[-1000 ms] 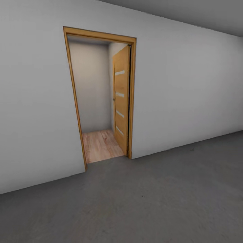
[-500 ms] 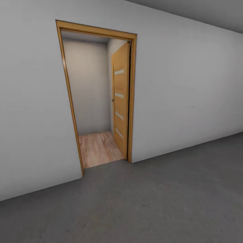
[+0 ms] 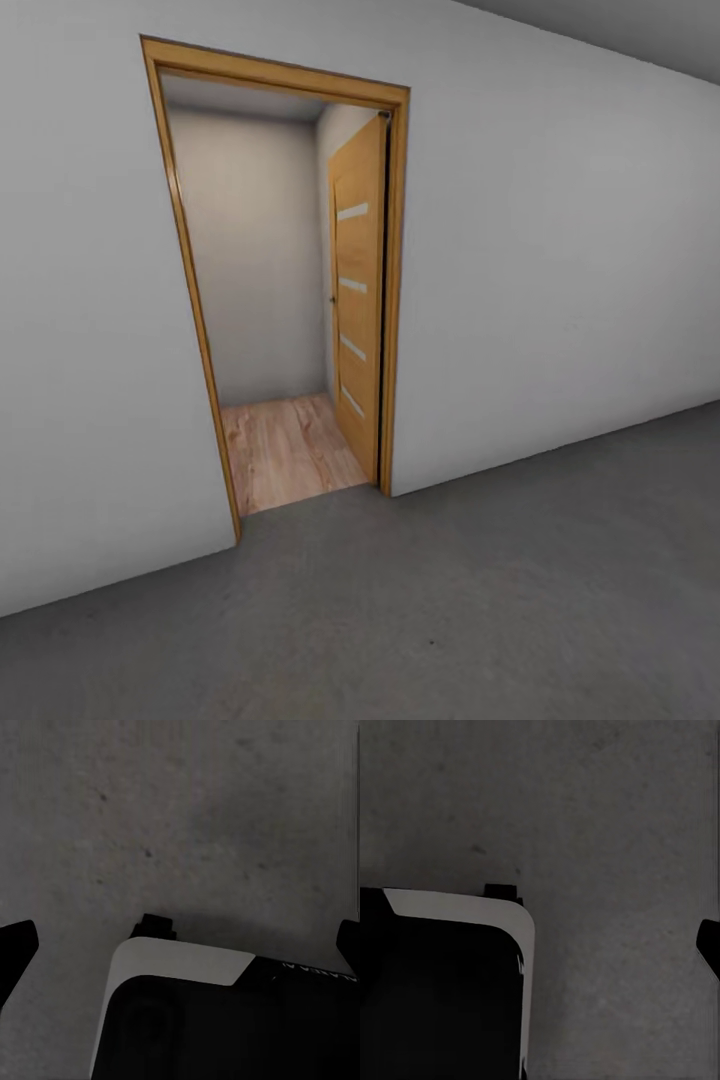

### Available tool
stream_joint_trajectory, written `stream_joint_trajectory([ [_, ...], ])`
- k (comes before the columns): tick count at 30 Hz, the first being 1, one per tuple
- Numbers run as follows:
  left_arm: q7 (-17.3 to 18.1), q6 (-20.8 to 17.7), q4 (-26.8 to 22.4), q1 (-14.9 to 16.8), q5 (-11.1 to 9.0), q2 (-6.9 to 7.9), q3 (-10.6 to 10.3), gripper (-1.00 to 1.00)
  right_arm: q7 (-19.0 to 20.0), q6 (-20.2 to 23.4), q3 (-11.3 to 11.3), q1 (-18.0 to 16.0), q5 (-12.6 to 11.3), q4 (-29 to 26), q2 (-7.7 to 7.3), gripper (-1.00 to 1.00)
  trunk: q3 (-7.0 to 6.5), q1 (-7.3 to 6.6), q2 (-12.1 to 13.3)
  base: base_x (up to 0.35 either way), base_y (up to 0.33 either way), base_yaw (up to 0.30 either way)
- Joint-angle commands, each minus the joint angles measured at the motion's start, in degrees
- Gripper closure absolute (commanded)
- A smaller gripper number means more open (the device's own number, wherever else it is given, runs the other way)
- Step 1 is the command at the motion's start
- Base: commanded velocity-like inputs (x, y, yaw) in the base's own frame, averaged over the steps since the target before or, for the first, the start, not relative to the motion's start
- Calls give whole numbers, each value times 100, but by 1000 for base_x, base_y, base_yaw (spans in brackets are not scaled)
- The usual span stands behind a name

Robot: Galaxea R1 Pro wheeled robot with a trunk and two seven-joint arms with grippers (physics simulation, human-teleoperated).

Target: Move the two storage containers from the living room to the garage. In the garage, place one container on the floor and stack the other container on top of it (either order is fine).

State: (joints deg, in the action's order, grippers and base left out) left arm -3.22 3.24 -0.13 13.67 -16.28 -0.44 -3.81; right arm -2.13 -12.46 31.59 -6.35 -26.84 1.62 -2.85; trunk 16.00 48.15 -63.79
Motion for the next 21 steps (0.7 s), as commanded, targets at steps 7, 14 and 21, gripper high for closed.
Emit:
stream_joint_trajectory([
  [7, -17, 14, 4, 4, -42, -8, -41, -100, -31, -37, 10, -6, -78, 16, 6, -100, 7, 4, -4, 323, 0, 0],
  [14, -20, 10, 4, 4, -42, -9, -41, -100, -1, -83, -2, -6, -97, 15, -9, -100, 7, 4, -4, 323, 0, 80],
  [21, -20, 10, 4, 4, -42, -9, -49, -100, 26, -93, -4, -6, -101, 14, -14, -100, 7, 4, -4, 323, 0, 246],
])
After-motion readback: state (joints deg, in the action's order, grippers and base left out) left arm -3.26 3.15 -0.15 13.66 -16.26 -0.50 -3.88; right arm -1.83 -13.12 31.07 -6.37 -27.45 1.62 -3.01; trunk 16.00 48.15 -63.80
